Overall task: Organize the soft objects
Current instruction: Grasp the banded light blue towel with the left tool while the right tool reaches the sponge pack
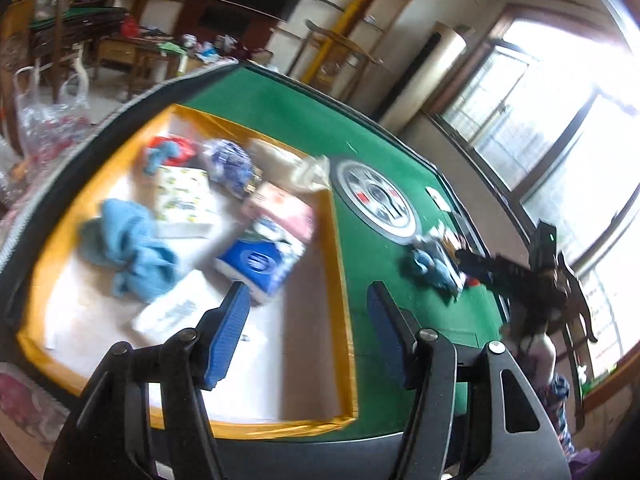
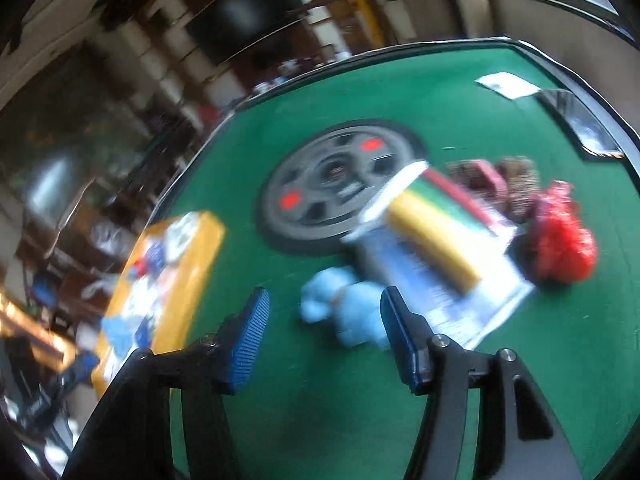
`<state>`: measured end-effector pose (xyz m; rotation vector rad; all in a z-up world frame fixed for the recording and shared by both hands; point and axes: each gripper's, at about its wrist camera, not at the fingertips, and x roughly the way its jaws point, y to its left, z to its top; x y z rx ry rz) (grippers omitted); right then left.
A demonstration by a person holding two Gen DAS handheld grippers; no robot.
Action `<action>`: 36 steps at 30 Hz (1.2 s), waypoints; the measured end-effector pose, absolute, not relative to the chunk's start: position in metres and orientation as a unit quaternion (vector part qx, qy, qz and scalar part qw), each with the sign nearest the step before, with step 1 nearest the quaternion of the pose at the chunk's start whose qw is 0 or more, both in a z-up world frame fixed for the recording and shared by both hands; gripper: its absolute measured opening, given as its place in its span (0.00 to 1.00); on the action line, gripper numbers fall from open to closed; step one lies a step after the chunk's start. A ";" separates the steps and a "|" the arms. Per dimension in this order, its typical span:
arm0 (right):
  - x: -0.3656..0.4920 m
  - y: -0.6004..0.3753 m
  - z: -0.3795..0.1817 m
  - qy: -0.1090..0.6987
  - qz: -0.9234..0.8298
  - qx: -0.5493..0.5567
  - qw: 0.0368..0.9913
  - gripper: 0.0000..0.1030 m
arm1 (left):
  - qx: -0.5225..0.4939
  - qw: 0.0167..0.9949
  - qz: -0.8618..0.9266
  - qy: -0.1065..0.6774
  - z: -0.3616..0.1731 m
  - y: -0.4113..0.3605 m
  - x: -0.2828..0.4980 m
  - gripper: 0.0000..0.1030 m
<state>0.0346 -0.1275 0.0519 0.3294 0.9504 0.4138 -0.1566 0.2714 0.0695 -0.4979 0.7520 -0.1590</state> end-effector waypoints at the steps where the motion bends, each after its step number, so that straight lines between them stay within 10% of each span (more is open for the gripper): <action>1: 0.041 -0.132 0.048 0.452 0.197 0.167 0.854 0.52 | -0.233 0.896 -0.084 0.369 0.069 0.261 -0.154 0.58; 12: 0.038 -0.082 0.033 0.493 0.450 0.243 0.704 0.66 | -0.170 0.891 -0.133 0.398 0.079 0.188 -0.151 0.58; 36: 0.050 -0.231 0.070 0.338 0.247 0.272 0.866 0.68 | -0.096 0.861 -0.106 0.489 0.039 0.045 -0.063 0.58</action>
